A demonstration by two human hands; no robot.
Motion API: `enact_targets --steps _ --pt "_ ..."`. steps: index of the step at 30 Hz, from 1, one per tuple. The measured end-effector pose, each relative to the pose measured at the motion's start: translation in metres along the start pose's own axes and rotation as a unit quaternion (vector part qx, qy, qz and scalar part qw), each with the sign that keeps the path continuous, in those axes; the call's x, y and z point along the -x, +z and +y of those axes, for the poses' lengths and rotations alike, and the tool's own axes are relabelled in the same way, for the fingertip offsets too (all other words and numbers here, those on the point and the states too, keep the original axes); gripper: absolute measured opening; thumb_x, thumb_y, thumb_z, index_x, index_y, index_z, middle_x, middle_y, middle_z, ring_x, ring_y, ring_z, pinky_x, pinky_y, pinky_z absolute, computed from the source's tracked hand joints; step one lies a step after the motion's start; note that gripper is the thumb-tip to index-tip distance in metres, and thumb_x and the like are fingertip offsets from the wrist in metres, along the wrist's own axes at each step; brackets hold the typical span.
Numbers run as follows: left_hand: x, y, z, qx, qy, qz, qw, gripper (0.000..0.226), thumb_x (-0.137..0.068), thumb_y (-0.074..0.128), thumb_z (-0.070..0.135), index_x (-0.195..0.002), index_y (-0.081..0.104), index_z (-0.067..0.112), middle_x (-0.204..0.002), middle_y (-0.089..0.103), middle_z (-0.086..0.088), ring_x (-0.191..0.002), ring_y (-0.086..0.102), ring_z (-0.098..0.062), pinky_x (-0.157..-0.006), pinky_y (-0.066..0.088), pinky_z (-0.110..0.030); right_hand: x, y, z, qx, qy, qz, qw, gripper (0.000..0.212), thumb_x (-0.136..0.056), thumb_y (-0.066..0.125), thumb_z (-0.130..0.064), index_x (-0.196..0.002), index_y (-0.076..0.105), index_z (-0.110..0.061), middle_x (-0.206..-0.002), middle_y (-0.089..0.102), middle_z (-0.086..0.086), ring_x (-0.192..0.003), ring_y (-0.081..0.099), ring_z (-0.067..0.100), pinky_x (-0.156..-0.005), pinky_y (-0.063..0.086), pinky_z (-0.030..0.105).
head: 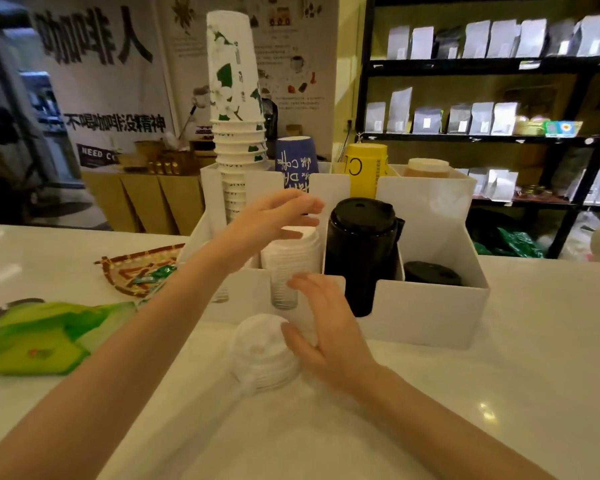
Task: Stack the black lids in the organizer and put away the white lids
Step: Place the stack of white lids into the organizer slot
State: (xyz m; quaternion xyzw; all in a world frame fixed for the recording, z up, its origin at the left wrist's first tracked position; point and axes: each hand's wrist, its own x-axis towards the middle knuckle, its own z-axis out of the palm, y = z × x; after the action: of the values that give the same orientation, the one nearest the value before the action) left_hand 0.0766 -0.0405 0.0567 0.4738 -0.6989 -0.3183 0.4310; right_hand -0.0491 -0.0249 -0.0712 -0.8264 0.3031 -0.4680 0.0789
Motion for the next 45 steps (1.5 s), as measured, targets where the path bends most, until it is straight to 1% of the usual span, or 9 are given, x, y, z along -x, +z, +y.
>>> enact_targets --steps 3,6,11,15,18,26,31,38,45 --pt "0.03 -0.009 -0.014 0.015 0.0 0.04 0.999 0.029 -0.09 0.041 0.034 -0.105 0.06 0.019 -0.107 0.066 0.003 -0.096 0.064 -0.008 -0.081 0.053 -0.022 0.008 0.005 0.005 0.012 0.011 -0.136 0.991 0.052 -0.082 0.049 -0.048 -0.126 0.041 -0.022 -0.134 0.044 0.0 -0.122 0.03 0.007 -0.103 0.017 0.015" --pt "0.06 -0.01 -0.04 -0.021 0.006 0.073 0.997 0.024 -0.087 0.047 0.033 -0.104 0.059 0.023 -0.107 0.065 0.006 -0.098 0.062 -0.008 -0.083 0.051 -0.024 0.012 0.008 0.01 -0.001 0.025 -0.233 0.972 0.061 -0.079 0.05 -0.054 -0.13 0.033 -0.025 -0.139 0.035 -0.004 -0.125 0.029 0.008 -0.105 0.023 0.02" --pt "0.098 -0.008 -0.085 -0.135 -0.067 0.046 0.988 0.064 -0.064 0.061 0.055 -0.123 0.044 0.039 -0.133 0.046 0.013 -0.122 0.043 -0.004 -0.101 0.038 -0.029 0.014 0.007 0.011 -0.045 0.067 -0.291 0.953 0.07 -0.077 0.057 -0.053 -0.134 0.027 -0.026 -0.14 0.031 -0.008 -0.12 0.028 0.0 -0.1 0.022 0.015" --pt "0.118 -0.001 -0.106 -0.207 -0.099 -0.049 0.972 0.092 -0.054 0.073 0.057 -0.132 0.028 0.038 -0.14 0.031 0.018 -0.125 0.03 0.0 -0.102 0.026 -0.02 0.012 0.006 0.009 -0.046 0.071 -0.301 0.95 0.077 -0.07 0.066 -0.051 -0.133 0.029 -0.026 -0.134 0.034 -0.011 -0.119 0.032 0.0 -0.1 0.026 0.016" --pt "0.126 0.004 -0.114 -0.245 -0.089 -0.059 0.964 0.1 -0.054 0.077 0.051 -0.135 0.022 0.035 -0.14 0.027 0.017 -0.124 0.027 0.002 -0.102 0.023 -0.017 0.012 0.007 0.013 -0.042 0.072 -0.298 0.951 0.082 -0.064 0.069 -0.05 -0.133 0.032 -0.025 -0.138 0.036 -0.008 -0.125 0.035 0.004 -0.107 0.031 0.025" --pt "0.124 0.003 -0.118 -0.246 -0.068 -0.021 0.967 0.086 -0.058 0.077 0.042 -0.131 0.033 0.036 -0.136 0.044 0.012 -0.114 0.039 0.001 -0.094 0.032 -0.016 0.009 0.005 0.014 -0.071 0.099 -0.279 0.953 0.075 -0.062 0.075 -0.042 -0.127 0.042 -0.026 -0.13 0.046 -0.009 -0.118 0.044 0.006 -0.102 0.039 0.028" --pt "0.117 -0.011 -0.109 -0.223 -0.094 -0.038 0.97 0.08 -0.054 0.079 0.041 -0.124 0.04 0.041 -0.12 0.051 0.013 -0.108 0.051 -0.009 -0.092 0.045 -0.023 -0.001 0.0 0.006 -0.079 0.122 -0.288 0.947 0.069 -0.063 0.074 -0.044 -0.124 0.045 -0.031 -0.118 0.047 -0.014 -0.102 0.049 0.003 -0.086 0.042 0.019" --pt "0.098 -0.058 -0.063 -0.221 -0.063 -0.04 0.972 0.07 -0.054 0.074 0.05 -0.116 0.042 0.047 -0.115 0.052 0.016 -0.103 0.053 -0.005 -0.088 0.048 -0.023 -0.049 -0.022 -0.026 -0.079 0.103 -0.236 0.963 0.065 -0.062 0.072 -0.051 -0.12 0.049 -0.033 -0.106 0.049 -0.02 -0.089 0.051 -0.003 -0.073 0.044 0.013" --pt "0.065 -0.096 -0.047 -0.226 0.006 0.033 0.974 0.07 -0.056 0.077 0.041 -0.117 0.043 0.039 -0.117 0.055 0.013 -0.104 0.056 -0.004 -0.085 0.05 -0.018 -0.114 -0.023 -0.034 -0.027 0.002 -0.208 0.978 0.066 -0.069 0.07 -0.044 -0.126 0.044 -0.024 -0.128 0.048 -0.003 -0.102 0.047 0.008 -0.091 0.043 0.027"
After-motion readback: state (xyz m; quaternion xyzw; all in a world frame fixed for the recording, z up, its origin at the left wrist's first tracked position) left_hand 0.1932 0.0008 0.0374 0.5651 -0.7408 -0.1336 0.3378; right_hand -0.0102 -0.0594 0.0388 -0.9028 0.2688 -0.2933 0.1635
